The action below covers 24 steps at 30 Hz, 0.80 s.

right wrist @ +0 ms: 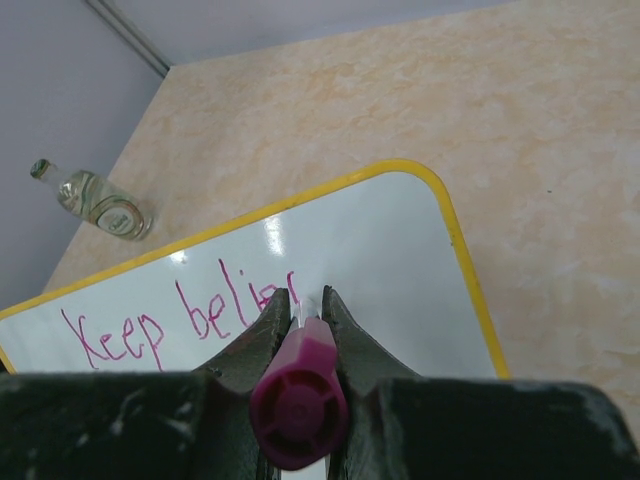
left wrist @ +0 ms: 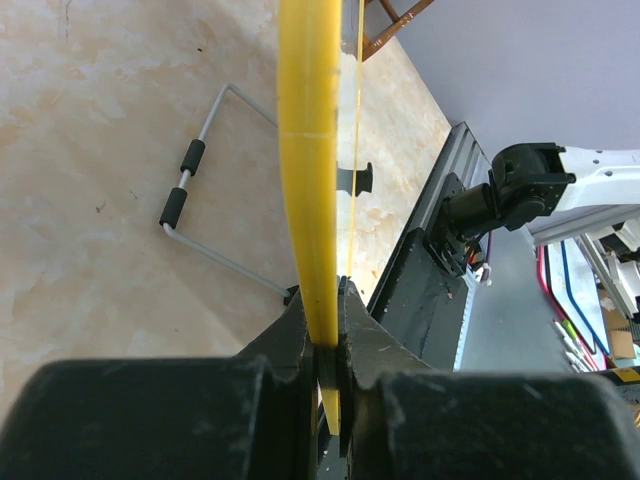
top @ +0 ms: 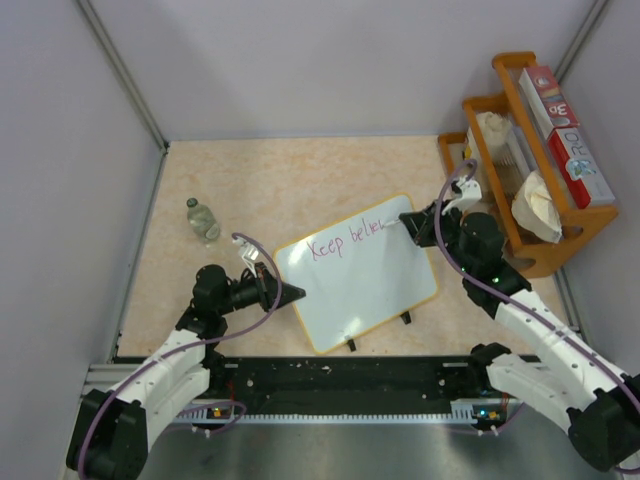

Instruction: Write a sentence on the whiteboard

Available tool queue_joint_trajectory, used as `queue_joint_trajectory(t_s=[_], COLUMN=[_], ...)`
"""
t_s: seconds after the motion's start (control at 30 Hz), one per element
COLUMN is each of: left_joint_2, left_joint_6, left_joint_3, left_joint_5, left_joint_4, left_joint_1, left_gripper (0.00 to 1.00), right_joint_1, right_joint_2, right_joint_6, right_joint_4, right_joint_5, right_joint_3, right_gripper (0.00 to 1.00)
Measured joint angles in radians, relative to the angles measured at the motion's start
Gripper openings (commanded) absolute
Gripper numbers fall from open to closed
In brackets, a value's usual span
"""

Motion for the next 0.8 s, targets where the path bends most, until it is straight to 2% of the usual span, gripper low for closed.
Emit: queue_joint_trajectory(t_s=[0.47,0.8], left_joint_2=[-0.005,-0.005], left_joint_6=[0.002,0.008], left_joint_3=[-0.004,-0.005], left_joint_5=[0.000,0.003], left_joint_4=[0.001,0.002], left_joint_1=[0.000,0.000], left_gripper=[0.00,0.00], right_joint_1=[-0.018,-0.018], right_joint_2=[0.027,-0.044], right_joint_6=[0.000,0.000], right_joint_4=[-0.006,-0.013], right_joint_5=[0.014,0.000], right_joint_3=[0.049,0.049], right_gripper=[0.00,0.00])
